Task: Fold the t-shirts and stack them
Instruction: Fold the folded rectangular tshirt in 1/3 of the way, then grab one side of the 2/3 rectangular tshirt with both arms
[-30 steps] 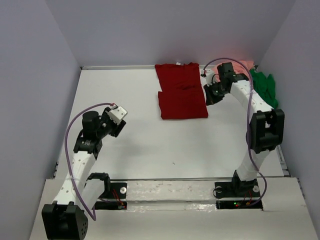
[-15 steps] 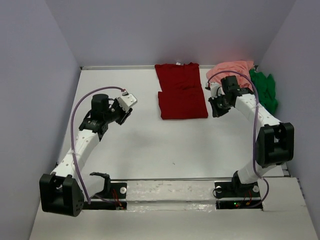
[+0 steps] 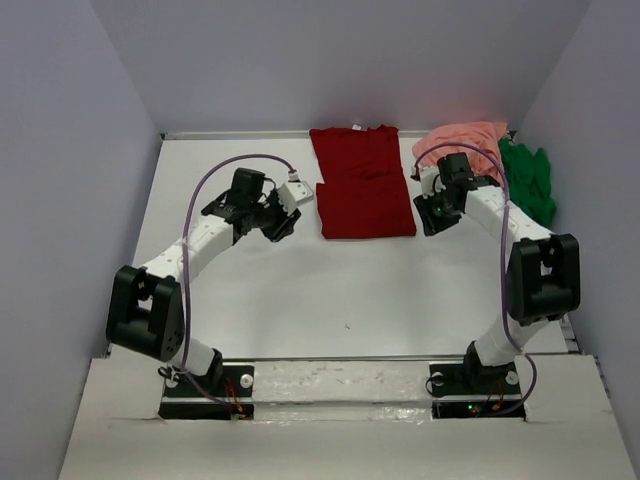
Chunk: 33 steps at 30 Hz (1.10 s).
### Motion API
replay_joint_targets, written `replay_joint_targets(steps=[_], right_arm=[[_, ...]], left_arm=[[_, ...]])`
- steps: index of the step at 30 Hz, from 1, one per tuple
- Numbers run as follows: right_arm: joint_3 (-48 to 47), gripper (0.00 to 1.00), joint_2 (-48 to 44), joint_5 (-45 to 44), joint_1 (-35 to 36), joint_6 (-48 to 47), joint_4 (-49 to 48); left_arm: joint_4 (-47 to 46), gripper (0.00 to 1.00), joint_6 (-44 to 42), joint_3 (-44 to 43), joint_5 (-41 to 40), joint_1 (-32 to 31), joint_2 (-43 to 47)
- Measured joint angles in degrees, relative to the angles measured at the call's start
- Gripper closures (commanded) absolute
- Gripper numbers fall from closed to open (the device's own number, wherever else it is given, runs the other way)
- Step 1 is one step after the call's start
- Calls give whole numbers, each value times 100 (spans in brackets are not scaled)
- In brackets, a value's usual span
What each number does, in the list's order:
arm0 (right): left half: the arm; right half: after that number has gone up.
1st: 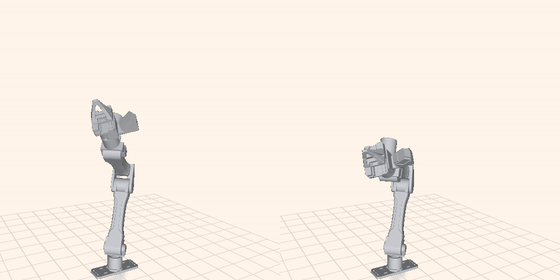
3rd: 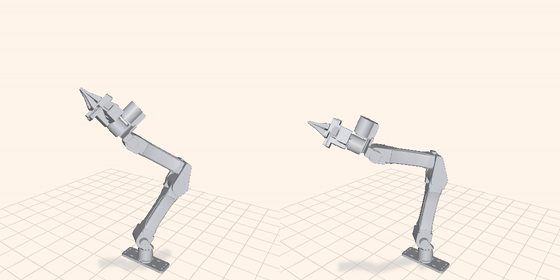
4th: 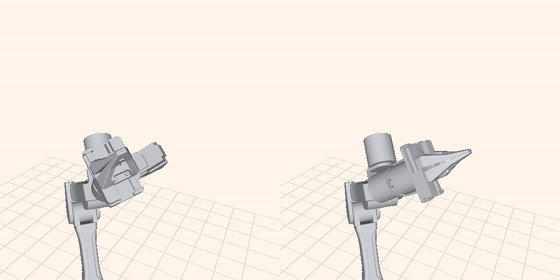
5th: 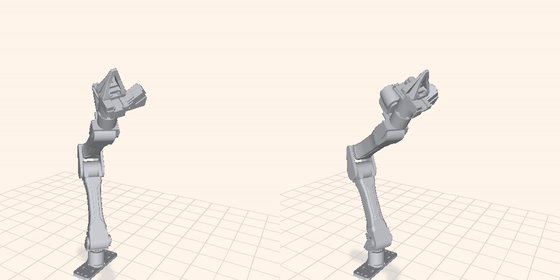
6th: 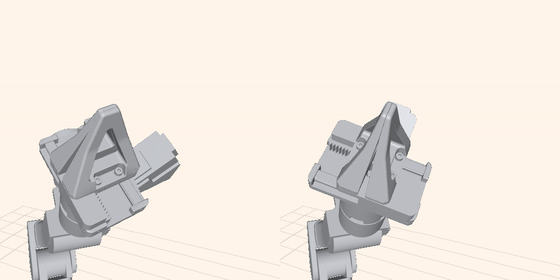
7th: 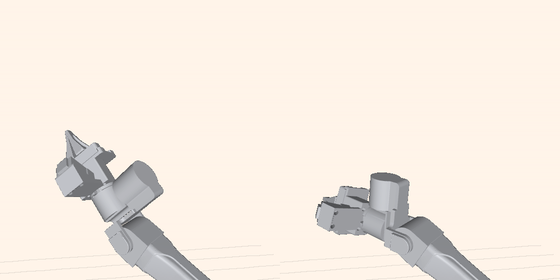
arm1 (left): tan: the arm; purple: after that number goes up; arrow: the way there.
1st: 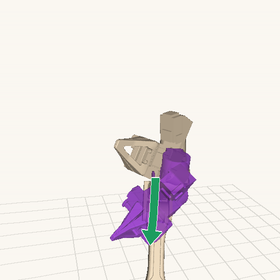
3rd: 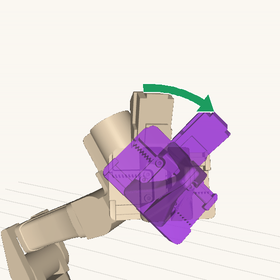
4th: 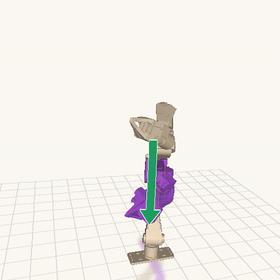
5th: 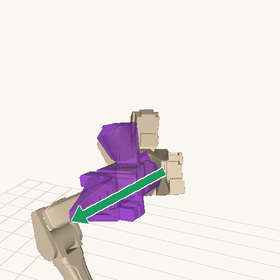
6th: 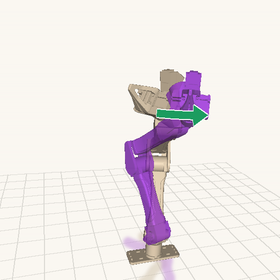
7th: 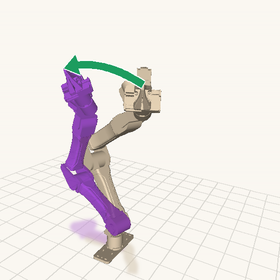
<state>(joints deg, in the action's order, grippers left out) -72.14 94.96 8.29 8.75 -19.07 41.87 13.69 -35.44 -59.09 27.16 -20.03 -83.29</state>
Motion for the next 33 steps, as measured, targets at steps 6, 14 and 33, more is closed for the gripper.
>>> replay_joint_targets(steps=[6,14,33], right_arm=[[-374,48,658,-197,0,90,17],[-857,48,1180,-321,0,216,50],[-970,50,1464,-446,-4,345,90]], left_arm=[[181,54,144,-525,409,-173,-822],[103,60,831,-1071,1364,-201,-1596],[-535,63,2907,-984,1775,-210,-2365]])
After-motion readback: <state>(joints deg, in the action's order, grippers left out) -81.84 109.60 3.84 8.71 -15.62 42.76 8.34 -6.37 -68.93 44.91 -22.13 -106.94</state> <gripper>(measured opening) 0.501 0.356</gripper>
